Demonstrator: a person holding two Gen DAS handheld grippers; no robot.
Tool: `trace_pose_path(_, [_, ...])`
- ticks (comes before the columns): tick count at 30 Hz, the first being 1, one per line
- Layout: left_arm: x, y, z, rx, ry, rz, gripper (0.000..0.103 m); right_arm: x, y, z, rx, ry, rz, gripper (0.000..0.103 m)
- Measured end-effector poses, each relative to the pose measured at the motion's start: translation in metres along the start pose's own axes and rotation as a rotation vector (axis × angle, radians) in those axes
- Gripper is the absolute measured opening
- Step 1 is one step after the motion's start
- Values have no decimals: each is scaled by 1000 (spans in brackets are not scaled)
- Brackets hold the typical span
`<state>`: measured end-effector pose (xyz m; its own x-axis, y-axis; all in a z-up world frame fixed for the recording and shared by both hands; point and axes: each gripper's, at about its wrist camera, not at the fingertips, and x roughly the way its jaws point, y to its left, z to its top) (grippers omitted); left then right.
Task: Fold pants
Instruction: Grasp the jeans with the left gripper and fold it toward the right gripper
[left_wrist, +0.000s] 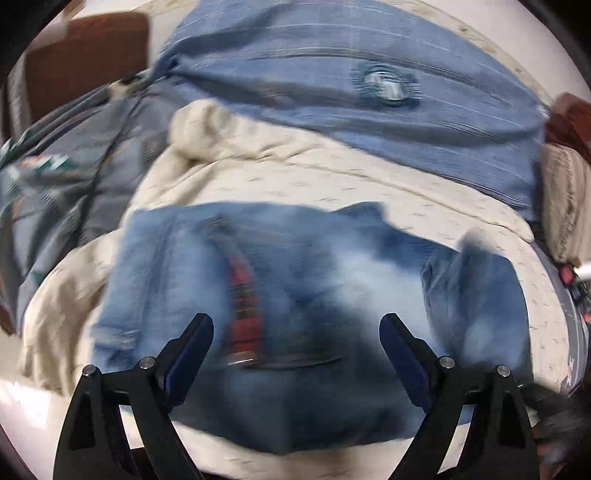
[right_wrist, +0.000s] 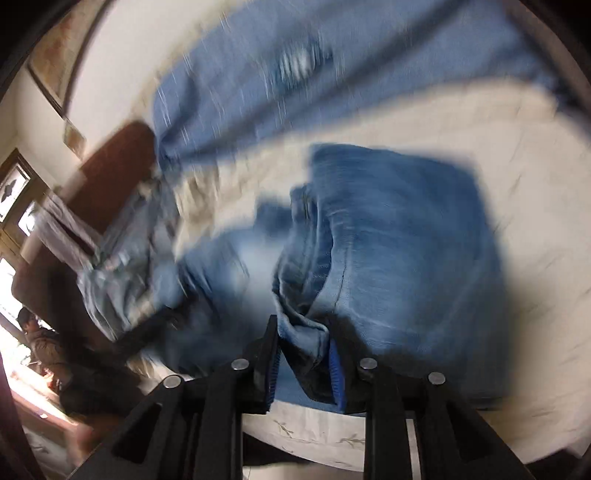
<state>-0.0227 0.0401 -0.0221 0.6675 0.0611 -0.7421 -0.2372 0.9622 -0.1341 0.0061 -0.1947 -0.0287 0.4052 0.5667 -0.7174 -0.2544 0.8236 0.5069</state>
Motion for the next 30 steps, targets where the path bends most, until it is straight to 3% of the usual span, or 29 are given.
trace_pose_path(1, [1, 6, -1, -12, 6, 1, 92, 22, -3, -6, -4, 70, -12, 43])
trace_pose_path(3, [-1, 10, -4, -23, 15, 0, 92, 12, 2, -11, -52, -32, 27, 70])
trace_pose_path(4, [-4, 9, -3, -28, 10, -10, 92, 6, 5, -9, -48, -24, 38, 81])
trace_pose_path(7, [-10, -3, 5, -31, -1, -76, 92, -17, 0, -4, -7, -26, 91, 81])
trace_pose_path(10, [-13, -20, 18, -9, -9, -179, 92, -48, -24, -7, 75, -105, 147, 81])
trace_pose_path(12, [-3, -39, 25, -16, 37, -343, 92, -57, -41, -10, 130, -134, 143, 81])
trace_pose_path(14, [11, -57, 30, -20, 107, -452, 92, -54, -54, -11, 179, -123, 123, 81])
trace_pose_path(18, [46, -85, 35, -67, 231, -567, 89, -50, -59, -19, 154, -132, 138, 81])
trace_pose_path(20, [62, -95, 35, -85, 275, -577, 79, -46, -59, -21, 123, -125, 123, 80])
trace_pose_path(22, [71, -99, 34, -82, 286, -539, 70, -43, -60, -22, 96, -113, 118, 75])
trace_pose_path(26, [82, -109, 31, -71, 312, -524, 66, -33, -58, -26, 48, -88, 92, 74])
trace_pose_path(28, [77, -113, 33, -57, 300, -521, 50, -32, -59, -27, 43, -89, 91, 74])
trace_pose_path(30, [62, -114, 36, -47, 248, -580, 50, -33, -62, -27, 46, -87, 103, 74])
